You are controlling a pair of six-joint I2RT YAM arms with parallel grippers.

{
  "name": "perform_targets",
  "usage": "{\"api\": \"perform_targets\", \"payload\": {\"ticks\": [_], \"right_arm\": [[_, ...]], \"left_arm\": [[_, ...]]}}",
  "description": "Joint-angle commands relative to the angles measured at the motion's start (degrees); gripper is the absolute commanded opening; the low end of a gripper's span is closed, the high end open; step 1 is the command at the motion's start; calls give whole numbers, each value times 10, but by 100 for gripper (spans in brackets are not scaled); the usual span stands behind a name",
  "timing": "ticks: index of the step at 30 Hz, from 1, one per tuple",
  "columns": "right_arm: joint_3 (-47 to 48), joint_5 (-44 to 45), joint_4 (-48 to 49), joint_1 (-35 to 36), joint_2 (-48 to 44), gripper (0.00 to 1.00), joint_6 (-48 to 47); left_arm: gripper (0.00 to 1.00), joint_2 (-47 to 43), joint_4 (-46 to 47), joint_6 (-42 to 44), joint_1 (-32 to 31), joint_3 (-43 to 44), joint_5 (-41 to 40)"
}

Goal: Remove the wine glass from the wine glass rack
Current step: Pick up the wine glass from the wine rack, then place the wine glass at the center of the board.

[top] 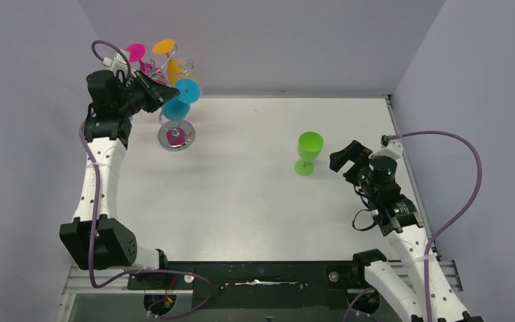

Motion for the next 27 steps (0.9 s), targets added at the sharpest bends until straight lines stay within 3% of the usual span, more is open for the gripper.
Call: {"api": "perform_targets", "payload": {"ticks": [1, 7, 16, 20, 27], "right_arm": [[-34, -64, 133, -5, -59, 98, -32], [-76, -169, 236, -4, -87, 98, -52], [-53, -325, 288, -4, -3, 98, -30], [-27, -432, 291, -3, 64, 92, -19], [-10, -520, 333, 29, 126, 74, 11]], "left_arm": [[0, -71, 20, 60, -30, -61, -41], [0, -139, 49, 108, -101, -149, -45], [0, -184, 67, 139, -280, -273, -91], [0, -195, 100, 119, -307, -307, -103], [0, -181, 179, 85, -322, -325, -59]]}}
